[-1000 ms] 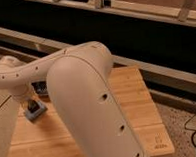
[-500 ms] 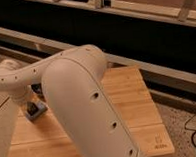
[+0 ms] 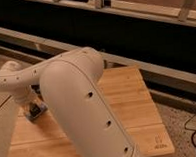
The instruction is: Place the eraser on the white sponge
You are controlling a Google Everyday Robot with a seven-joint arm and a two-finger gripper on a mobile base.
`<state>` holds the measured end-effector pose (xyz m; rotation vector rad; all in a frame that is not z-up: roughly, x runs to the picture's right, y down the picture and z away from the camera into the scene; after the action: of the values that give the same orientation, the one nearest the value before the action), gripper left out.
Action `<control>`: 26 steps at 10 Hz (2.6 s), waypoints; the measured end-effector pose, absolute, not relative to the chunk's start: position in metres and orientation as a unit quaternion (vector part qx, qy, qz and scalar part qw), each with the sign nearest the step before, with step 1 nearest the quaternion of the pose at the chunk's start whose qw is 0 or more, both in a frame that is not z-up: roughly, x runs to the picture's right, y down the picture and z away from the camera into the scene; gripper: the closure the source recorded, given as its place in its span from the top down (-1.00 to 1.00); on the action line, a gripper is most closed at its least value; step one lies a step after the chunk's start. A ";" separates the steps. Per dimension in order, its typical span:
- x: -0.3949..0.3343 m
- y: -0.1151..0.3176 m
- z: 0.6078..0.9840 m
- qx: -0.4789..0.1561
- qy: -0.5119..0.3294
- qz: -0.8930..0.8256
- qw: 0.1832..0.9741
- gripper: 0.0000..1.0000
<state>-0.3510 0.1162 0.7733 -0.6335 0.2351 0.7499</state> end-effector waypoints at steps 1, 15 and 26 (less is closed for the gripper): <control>-0.351 0.117 0.775 -0.305 0.114 0.359 0.875 -1.00; -0.350 0.117 0.777 -0.309 0.117 0.365 0.870 0.60; -0.354 0.098 0.751 -0.304 0.085 0.393 0.864 0.60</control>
<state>-0.3542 0.0977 0.7513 -0.6363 0.1771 0.8245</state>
